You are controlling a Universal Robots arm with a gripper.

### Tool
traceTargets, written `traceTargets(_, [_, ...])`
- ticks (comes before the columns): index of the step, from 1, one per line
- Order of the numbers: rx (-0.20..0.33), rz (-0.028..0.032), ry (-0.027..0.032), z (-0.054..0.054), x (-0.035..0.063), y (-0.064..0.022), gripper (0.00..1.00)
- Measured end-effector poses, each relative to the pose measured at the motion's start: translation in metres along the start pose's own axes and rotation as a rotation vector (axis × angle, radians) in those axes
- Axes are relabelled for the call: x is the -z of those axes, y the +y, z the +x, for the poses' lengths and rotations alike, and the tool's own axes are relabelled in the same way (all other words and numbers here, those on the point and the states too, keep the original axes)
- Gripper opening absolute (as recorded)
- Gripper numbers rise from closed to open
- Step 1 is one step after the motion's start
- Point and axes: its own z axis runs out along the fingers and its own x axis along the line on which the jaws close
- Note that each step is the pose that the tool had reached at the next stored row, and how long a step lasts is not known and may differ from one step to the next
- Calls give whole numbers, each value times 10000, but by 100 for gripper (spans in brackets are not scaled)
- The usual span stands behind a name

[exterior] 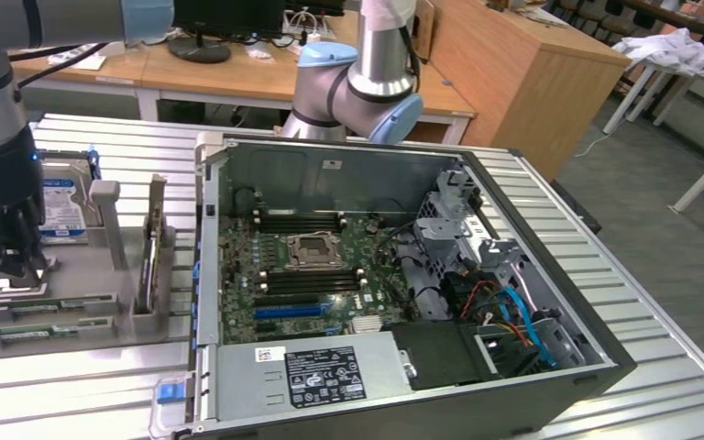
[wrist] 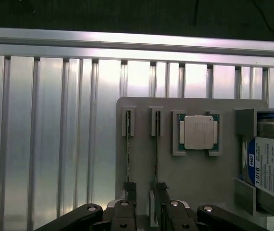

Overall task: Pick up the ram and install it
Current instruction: 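Pick up the ram and move it above insertion slot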

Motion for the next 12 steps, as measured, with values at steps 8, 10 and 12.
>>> traceTargets(8, [-1,1,0,77,1,1,30])
traceTargets(10, [-1,1,-1,81,-11,2,30])
traceTargets(12, [1,1,-1,91,-41,0,30])
